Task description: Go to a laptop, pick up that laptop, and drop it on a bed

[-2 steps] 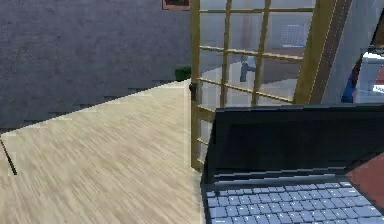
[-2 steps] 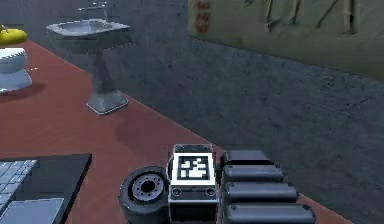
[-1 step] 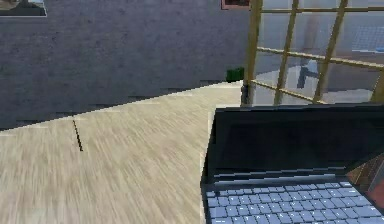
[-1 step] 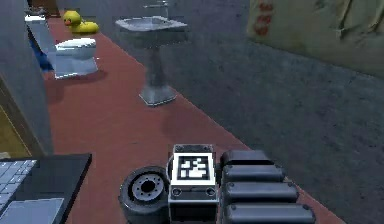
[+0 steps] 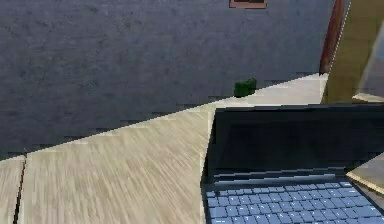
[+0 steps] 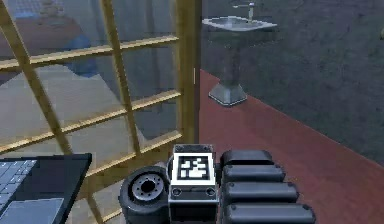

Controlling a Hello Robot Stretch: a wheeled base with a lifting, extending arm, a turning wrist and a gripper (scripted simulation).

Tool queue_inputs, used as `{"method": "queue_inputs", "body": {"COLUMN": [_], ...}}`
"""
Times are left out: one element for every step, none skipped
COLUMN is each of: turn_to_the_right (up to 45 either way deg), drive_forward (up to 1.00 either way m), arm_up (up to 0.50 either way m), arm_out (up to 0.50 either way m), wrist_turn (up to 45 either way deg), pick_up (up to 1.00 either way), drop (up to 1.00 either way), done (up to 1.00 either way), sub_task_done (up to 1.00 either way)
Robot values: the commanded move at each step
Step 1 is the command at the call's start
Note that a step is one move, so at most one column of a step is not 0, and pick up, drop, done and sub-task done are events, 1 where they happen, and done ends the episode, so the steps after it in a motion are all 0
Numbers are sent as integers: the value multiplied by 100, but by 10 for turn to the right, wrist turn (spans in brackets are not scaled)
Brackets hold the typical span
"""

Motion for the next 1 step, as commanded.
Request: {"method": "queue_inputs", "body": {"turn_to_the_right": [-60], "drive_forward": [0], "arm_up": [0], "arm_out": [0], "wrist_turn": [0], "pick_up": [0], "drop": [0], "done": [0], "sub_task_done": [0]}}
